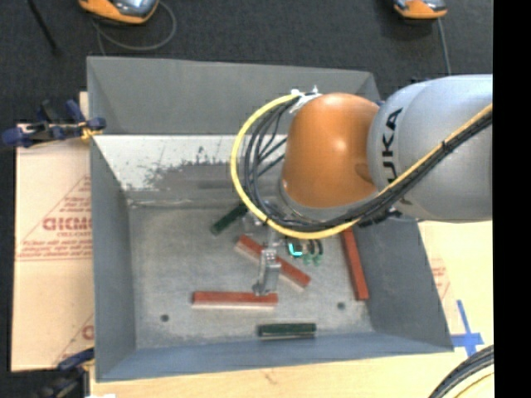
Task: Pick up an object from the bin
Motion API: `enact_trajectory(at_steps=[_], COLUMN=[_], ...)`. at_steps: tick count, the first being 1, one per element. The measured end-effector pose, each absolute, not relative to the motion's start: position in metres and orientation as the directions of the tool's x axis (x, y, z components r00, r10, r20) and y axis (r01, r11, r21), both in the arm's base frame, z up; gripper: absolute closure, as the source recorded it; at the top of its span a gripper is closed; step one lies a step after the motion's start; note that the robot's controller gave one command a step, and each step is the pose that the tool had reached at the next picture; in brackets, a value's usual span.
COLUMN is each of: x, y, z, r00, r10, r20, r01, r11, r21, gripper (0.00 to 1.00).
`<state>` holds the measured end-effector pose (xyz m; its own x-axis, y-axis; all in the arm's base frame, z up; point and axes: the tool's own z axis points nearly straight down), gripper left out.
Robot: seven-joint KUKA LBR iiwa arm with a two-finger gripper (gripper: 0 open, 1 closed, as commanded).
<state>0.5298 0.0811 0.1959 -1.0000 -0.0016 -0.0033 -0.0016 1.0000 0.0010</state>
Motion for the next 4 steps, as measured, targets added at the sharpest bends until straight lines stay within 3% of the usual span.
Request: enact_trajectory(at_steps=[1, 2, 3, 4], x=[0.512, 0.515, 0.553, 0.551], y=[0.042, 0.043, 0.028, 0.026], z=[0.067, 0.071, 0.113, 0.218], r00=[-0.993, -0.993, -0.985, -0.972], r10=[-0.116, -0.114, -0.175, -0.233], r20=[0.007, -0.001, -0.008, -0.011], r01=[-0.116, -0.114, -0.175, -0.233], r11=[0.993, 0.993, 0.985, 0.972], r21=[0.000, 0.000, -0.003, -0.003], gripper=[0.00, 1.00, 1.00, 1.00])
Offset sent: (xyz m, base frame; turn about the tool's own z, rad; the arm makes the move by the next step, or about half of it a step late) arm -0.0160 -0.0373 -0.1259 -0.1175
